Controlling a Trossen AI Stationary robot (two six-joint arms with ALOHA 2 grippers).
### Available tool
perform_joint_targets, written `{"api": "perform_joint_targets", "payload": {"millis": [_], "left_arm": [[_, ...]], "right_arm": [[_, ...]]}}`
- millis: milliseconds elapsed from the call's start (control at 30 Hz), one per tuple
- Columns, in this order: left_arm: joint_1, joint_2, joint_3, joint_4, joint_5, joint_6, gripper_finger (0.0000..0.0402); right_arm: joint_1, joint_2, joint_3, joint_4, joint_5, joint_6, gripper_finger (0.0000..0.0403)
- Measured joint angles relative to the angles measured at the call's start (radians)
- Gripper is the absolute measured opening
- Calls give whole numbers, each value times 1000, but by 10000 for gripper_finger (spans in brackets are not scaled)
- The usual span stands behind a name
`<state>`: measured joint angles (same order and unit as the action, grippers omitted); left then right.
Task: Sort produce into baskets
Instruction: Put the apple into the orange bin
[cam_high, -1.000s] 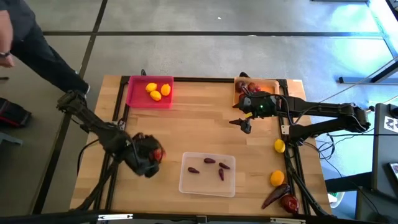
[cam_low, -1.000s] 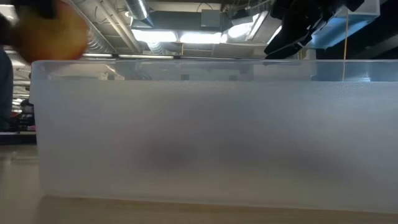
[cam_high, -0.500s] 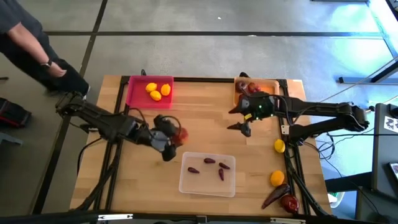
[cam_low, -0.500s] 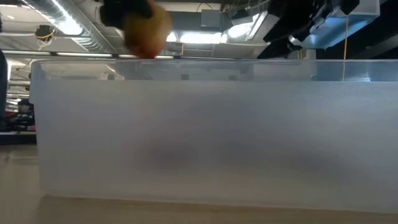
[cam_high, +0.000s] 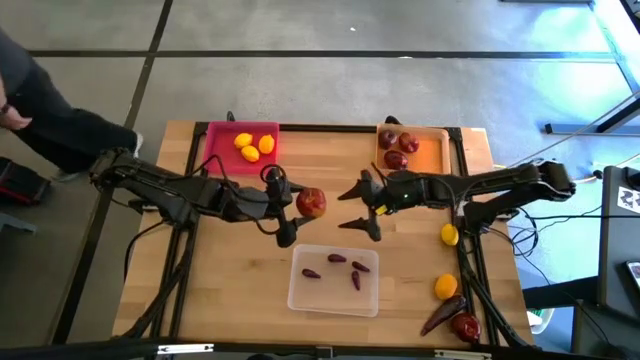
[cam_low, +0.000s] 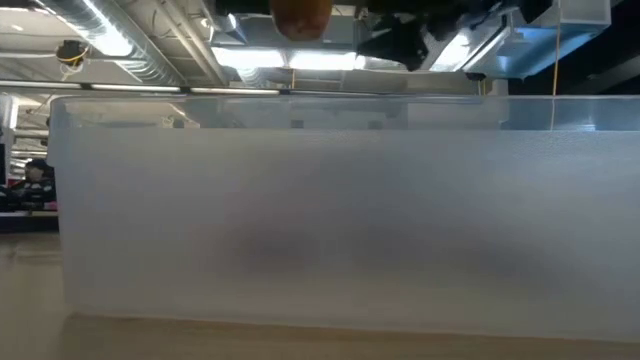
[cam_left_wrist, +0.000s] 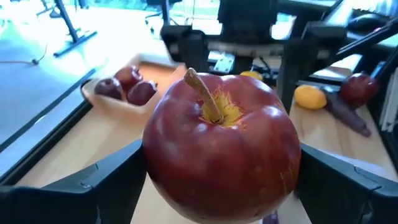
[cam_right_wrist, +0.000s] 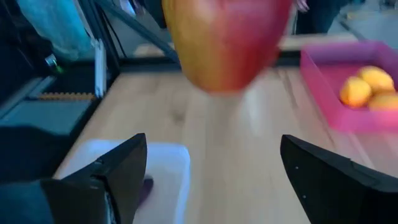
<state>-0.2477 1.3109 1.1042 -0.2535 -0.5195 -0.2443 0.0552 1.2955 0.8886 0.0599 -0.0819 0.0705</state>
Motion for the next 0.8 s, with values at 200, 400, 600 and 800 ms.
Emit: {"api": "perform_joint_targets", "payload": {"millis": [200,400,600,800], "left_arm": [[0,9,0,69,1,0,351],[-3,42,0,122,6,15,351],[-8,63,0,162,22,24,351],[-9,61,0,168,22,29,351]], "right_arm": [[39,111,0,220,39,10,331],[39,176,-1,393,50,32,331],[36,179,0,459,51,23,329],[35,180,0,469,30,6,275]]}}
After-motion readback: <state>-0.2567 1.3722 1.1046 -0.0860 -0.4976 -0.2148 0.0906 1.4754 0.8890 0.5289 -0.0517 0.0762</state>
